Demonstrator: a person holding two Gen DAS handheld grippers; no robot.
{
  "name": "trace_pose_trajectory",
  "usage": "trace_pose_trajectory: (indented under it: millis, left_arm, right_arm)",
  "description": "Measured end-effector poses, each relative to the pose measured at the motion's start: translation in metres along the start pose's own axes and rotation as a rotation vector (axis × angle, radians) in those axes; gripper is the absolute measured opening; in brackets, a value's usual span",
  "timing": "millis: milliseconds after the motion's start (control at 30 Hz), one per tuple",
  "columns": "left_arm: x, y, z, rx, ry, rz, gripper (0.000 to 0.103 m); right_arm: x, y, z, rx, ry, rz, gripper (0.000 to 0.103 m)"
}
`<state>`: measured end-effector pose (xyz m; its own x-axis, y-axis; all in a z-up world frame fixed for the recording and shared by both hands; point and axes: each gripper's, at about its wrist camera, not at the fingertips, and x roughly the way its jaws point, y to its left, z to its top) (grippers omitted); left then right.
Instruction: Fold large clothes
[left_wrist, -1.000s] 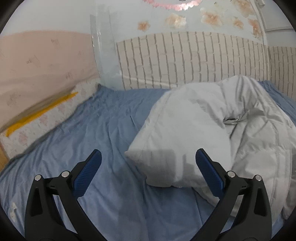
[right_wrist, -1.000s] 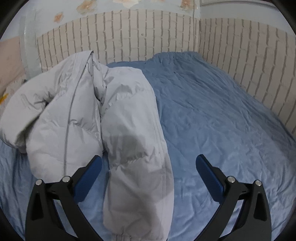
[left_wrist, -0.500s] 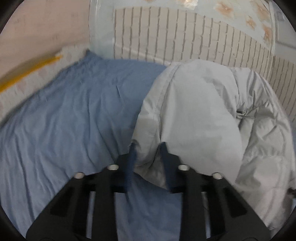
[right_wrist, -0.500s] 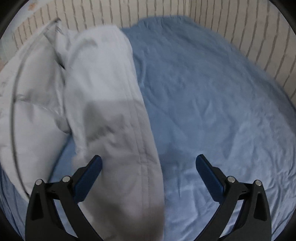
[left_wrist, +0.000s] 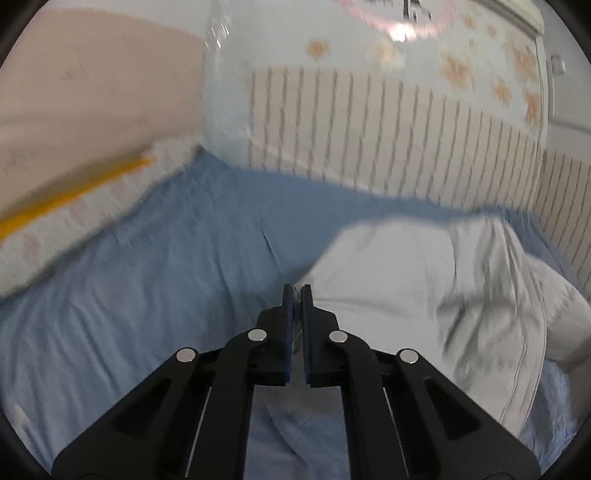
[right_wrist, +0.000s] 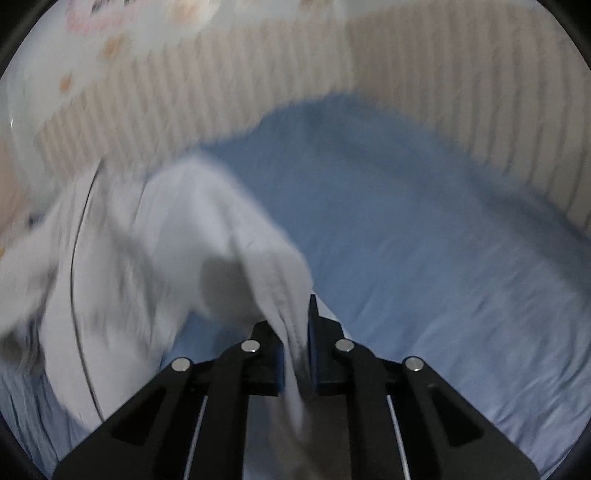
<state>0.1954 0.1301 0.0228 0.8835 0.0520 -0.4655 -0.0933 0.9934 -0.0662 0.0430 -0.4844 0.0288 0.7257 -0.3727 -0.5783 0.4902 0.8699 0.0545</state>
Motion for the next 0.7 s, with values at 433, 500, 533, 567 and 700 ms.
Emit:
trace_pose_trajectory:
  millis: [433, 500, 533, 567, 700]
  left_arm:
    - [-0.188, 0.04, 0.12, -0.024, -0.425, 0.166, 0.0]
    - [-0.218, 0.036, 0.138, 0.005, -0.494, 0.21, 0.0]
    - [-0.226, 0.036, 0.146, 0.025, -0.487, 0.21, 0.0]
    - [-0.227, 0.029, 0.151, 0.047, -0.479, 0.214, 0.0]
    - [-0.209, 0.026, 0.145, 0.128, -0.336, 0.192, 0.0]
  right_arm:
    - [-0.15, -0.008, 0.094, 0.04, -0.447, -0.002, 0.009]
    - [-0.17, -0.001, 0.111, 0.008, -0.484, 0.008, 0.009]
    - [-0.178, -0.003, 0.118, -0.013, -0.489, 0.01, 0.009]
    - [-0.183, -0.005, 0.119, -0.035, -0.484, 0.004, 0.009]
    - [-0.118, -0.019, 0.138, -0.157, -0.275, -0.102, 0.014]
